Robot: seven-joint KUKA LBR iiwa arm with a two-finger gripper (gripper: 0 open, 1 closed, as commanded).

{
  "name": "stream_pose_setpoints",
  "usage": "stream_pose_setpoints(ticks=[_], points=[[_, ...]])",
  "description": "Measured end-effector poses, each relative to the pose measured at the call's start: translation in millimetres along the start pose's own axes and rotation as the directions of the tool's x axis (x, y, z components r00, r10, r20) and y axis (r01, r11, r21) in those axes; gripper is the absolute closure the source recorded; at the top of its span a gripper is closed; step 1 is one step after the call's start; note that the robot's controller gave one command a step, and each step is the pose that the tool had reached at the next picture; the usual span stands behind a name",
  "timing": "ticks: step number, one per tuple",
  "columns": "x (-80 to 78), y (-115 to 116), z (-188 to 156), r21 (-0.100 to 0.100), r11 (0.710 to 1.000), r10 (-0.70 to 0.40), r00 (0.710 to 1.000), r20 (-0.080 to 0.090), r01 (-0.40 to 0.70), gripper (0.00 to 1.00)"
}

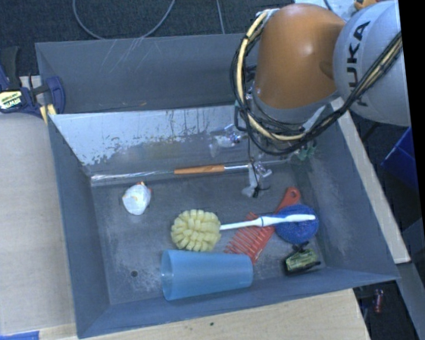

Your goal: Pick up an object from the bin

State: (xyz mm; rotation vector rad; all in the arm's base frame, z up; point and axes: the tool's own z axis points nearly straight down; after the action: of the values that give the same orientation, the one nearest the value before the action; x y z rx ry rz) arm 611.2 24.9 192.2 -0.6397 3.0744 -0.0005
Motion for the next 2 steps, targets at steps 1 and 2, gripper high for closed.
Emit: stream_pose_setpoints(ticks=[1, 2], points=[[-0.4, -3, -5, 0.005, 1.000, 0.004, 1.000, 0.007, -0.004, 0.00], [-25.2, 21, -67, 0.009, 0.918, -0.397, 0.918, 0.009, 0.396, 0.00]])
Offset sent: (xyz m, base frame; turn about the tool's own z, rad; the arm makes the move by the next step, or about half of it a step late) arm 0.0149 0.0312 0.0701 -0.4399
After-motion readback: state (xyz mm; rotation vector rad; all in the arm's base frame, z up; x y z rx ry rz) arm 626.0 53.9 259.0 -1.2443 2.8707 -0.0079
